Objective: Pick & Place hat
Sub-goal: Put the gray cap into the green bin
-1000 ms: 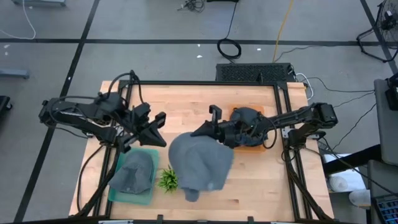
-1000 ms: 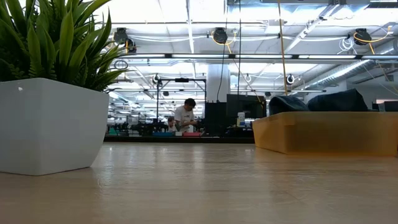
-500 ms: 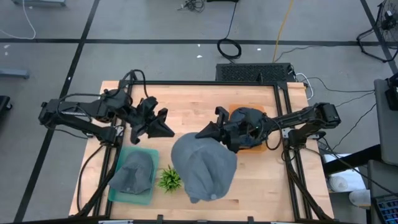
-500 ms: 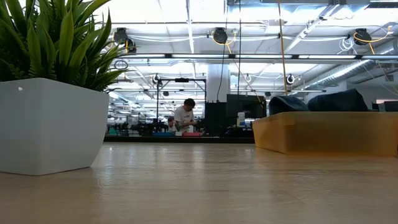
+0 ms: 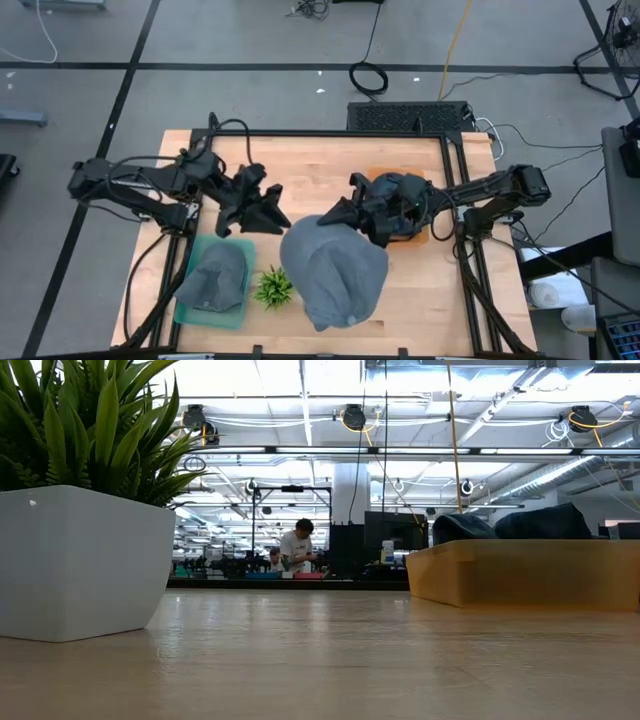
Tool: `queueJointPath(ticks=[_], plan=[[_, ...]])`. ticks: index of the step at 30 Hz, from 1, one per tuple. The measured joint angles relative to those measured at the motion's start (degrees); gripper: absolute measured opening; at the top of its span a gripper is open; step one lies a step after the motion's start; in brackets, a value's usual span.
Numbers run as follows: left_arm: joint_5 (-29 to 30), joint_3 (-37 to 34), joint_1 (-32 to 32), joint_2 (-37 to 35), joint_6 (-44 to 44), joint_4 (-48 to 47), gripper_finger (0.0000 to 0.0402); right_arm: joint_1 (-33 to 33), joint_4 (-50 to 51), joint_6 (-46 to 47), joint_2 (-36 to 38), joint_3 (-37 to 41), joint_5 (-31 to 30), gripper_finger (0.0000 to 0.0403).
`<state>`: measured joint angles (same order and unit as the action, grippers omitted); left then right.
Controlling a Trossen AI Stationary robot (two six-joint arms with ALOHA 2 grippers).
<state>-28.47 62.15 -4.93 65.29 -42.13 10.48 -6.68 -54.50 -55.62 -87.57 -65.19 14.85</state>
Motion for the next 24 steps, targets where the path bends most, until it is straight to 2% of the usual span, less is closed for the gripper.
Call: queueJointPath(ticks=[8,14,17,22,24], plan=[[-7.2,0.0,0.3,4.9,-5.2,2.8,0.0179,0.3,0.0,-3.3,0.0,0.0,0.7,0.0],[-7.7,0.0,1.0,5.9,-6.4,3.5,0.0186,0.7,2.2,-2.1,0.0,0.0,1.6,0.0],[-7.3,0.0,0.7,5.9,-4.3,3.4,0.0153,1.2,5.2,-2.3,0.0,0.0,1.4,0.0],[-7.4,-0.1,1.0,5.3,-2.6,1.9,0.0025,1.3,6.2,-3.2,0.0,-0.1,-0.7,0.0005],[-8.1,-0.1,1.6,5.3,-2.4,1.1,0.0019,0.8,6.3,-3.3,0.1,-0.1,-1.4,0.0012]])
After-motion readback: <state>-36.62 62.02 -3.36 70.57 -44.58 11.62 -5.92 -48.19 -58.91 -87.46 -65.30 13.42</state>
